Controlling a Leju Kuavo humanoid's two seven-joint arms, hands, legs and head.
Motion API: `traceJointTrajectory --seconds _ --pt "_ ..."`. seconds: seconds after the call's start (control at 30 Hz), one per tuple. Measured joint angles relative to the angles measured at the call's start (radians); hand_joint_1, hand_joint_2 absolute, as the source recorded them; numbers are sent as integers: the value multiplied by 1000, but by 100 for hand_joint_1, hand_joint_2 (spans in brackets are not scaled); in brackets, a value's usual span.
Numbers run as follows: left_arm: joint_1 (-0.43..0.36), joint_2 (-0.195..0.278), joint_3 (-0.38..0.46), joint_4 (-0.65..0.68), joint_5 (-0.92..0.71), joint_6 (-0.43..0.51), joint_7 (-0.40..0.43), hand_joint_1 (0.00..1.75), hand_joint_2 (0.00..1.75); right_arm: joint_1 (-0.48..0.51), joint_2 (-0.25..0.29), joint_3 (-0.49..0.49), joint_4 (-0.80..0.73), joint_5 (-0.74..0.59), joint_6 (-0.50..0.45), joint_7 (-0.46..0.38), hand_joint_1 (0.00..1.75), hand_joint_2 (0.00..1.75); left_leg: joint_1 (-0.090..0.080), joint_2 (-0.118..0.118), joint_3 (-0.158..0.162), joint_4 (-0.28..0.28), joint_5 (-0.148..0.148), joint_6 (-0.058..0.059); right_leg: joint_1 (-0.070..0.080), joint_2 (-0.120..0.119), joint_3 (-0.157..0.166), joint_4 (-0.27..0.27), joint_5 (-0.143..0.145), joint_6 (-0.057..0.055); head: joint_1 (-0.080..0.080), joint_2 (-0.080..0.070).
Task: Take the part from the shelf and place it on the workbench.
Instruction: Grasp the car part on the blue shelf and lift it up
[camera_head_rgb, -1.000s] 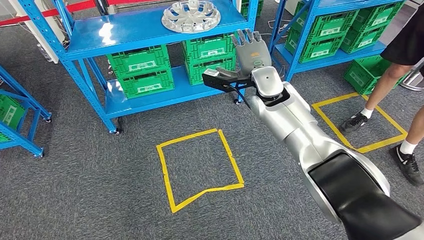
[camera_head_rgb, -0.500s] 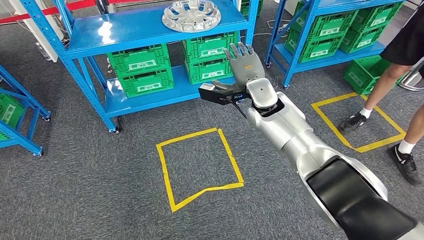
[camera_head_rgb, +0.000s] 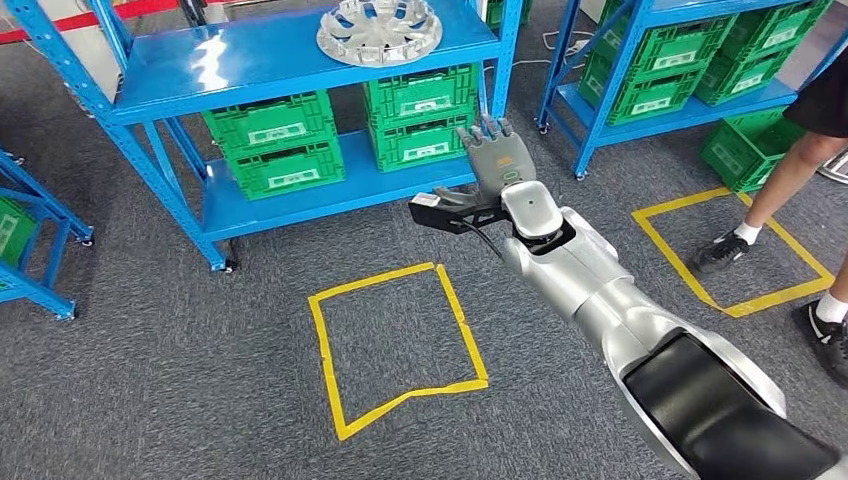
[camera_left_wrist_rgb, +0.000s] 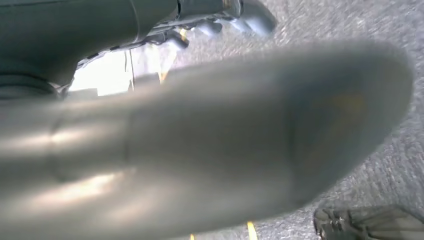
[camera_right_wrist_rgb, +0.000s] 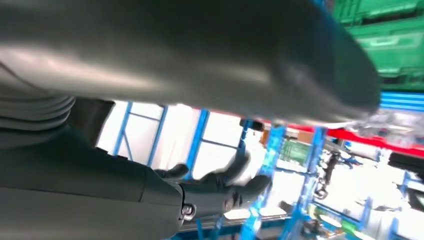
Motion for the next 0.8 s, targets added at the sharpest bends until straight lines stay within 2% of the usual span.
traceJointTrajectory --seconds 0.03,0.07,0.1,0.13,0.17,0.2,0.23,0.27,0.3,0.33,0.4,0.43,0.47,0.5,0.53,0.57,0.6,0.63,0.67,0.7,0.73,0.77,0.8 --pt "-1 0 0 -1 0 0 0 0 0 0 -2 1 -2 0 -2 0 0 0 0 -4 -5 29 19 -5 -4 6 15 -4 -13 -8 -1 0" --pt "-3 0 0 0 0 0 -1 0 0 1 -2 1 -4 0 -2 0 0 0 1 -12 -33 84 40 -8 -7 10 36 -9 -26 -16 -3 0" --pt "-3 0 0 1 -1 0 -1 0 0 4 -2 2 -5 0 -2 -1 0 0 2 -21 -75 153 50 -10 -8 14 60 -17 -39 -22 -4 0" --pt "-2 -1 0 2 -1 0 -1 0 0 12 -2 4 -5 -1 -2 -1 0 0 2 -30 -126 223 43 -10 -7 19 87 -26 -55 -26 -5 0" --pt "0 -1 0 4 -1 0 -1 0 0 22 -2 7 -5 -1 -1 -1 0 0 1 -35 -174 272 10 -9 -7 23 115 -36 -70 -27 -6 0" --pt "4 -1 0 5 -1 0 0 0 0 29 -2 10 -5 -2 0 -2 0 0 0 -37 -218 296 -37 -9 -6 27 144 -46 -87 -28 -5 0" --pt "8 -1 0 6 -1 0 1 0 0 34 -2 13 -5 -3 1 -2 0 0 0 -38 -254 296 -83 -8 -5 32 174 -54 -104 -28 -6 0" --pt "12 -1 0 8 -1 0 2 0 0 35 -2 15 -5 -5 2 -2 0 0 -1 -38 -284 275 -110 -6 -5 37 205 -61 -122 -28 -6 0" --pt "17 -1 0 9 -1 0 2 0 0 35 -2 17 -5 -8 3 -4 0 0 -1 -39 -308 235 -98 -3 -4 41 236 -67 -141 -28 -6 0" --pt "21 -1 1 11 -1 0 2 0 0 35 -2 19 -5 -11 5 -6 0 0 -1 -40 -326 179 -32 2 -3 43 267 -73 -162 -26 -6 0" --pt "31 -1 2 17 -1 0 2 0 0 41 -2 26 -2 -16 10 -11 0 0 -6 -44 -346 78 176 10 0 48 320 -77 -205 -19 -5 0" --pt "34 -1 3 19 0 1 2 0 0 43 -2 30 -2 -18 12 -13 0 0 -9 -45 -344 54 249 13 1 52 341 -80 -225 -13 -4 0" --pt "35 0 4 19 0 2 2 0 0 40 -1 35 -3 -20 12 -14 0 0 -13 -44 -339 48 275 16 1 55 354 -74 -234 -7 -4 0" --pt "29 0 4 16 0 2 2 0 0 32 0 38 -7 -20 12 -15 0 0 -15 -44 -325 52 263 22 0 57 351 -50 -228 -1 -4 0" --pt "24 0 4 14 0 3 2 0 0 23 1 39 -11 -21 10 -15 0 0 -15 -44 -312 50 249 27 -1 54 329 0 -205 5 -3 0" --pt "19 0 5 11 -1 3 1 0 0 13 0 39 -14 -23 8 -15 0 0 -13 -43 -295 44 235 35 -2 48 286 74 -173 10 -3 0" --pt "14 1 5 10 -1 3 1 0 0 8 0 39 -16 -26 5 -16 0 0 -10 -44 -273 36 222 40 -2 42 227 156 -148 15 -2 0" --pt "12 1 5 9 -1 3 2 0 0 7 0 40 -17 -32 3 -17 0 0 -7 -44 -248 26 205 44 -3 35 165 226 -147 19 -1 0" --pt "11 2 6 9 -2 3 2 0 0 8 -2 42 -17 -41 -2 -17 0 0 -5 -45 -221 18 188 46 -3 31 109 271 -171 22 -1 0" --pt "11 1 6 9 -3 3 2 0 0 9 -3 45 -17 -53 -7 -16 0 0 -3 -47 -192 12 169 45 -5 30 62 290 -215 26 0 0" --pt "13 0 6 10 -4 3 2 0 0 10 -5 49 -17 -64 -13 -14 0 0 -1 -49 -161 6 149 43 -6 29 25 286 -263 29 1 0" --pt "16 -2 7 10 -6 3 2 0 0 10 -7 53 -17 -74 -18 -13 0 0 1 -51 -130 1 128 40 -6 28 -1 261 -295 31 1 0" --pt "19 -4 7 10 -8 4 2 0 0 10 -10 58 -17 -83 -22 -10 0 0 4 -53 -97 -4 106 37 -6 26 -18 217 -298 32 2 0"
